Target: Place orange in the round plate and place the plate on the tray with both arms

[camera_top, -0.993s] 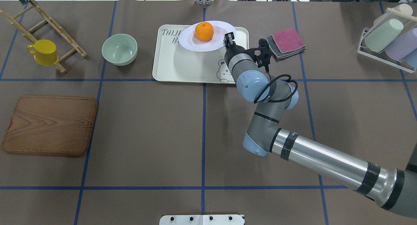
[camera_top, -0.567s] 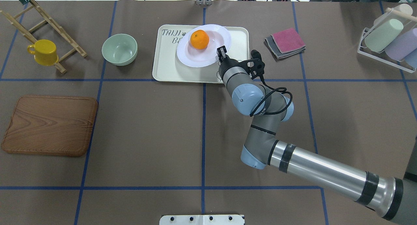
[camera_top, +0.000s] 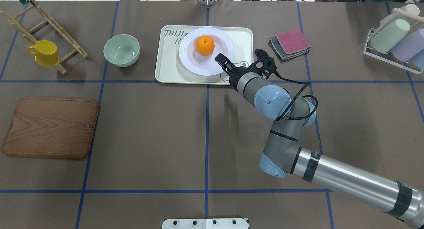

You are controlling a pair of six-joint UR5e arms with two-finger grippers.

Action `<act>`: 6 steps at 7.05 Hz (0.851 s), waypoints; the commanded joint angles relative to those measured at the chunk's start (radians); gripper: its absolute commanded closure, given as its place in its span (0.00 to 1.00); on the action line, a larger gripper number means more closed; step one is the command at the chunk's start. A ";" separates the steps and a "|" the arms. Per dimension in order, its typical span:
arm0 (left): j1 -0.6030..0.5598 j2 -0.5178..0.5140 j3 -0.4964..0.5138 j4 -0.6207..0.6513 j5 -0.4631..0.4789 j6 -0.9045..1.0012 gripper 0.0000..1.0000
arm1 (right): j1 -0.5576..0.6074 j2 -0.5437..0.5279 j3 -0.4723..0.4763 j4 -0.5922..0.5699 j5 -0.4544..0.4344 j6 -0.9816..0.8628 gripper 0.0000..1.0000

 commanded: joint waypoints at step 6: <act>0.000 0.017 0.006 0.011 0.014 -0.181 0.00 | 0.563 -0.198 0.320 -0.659 0.857 -1.060 0.00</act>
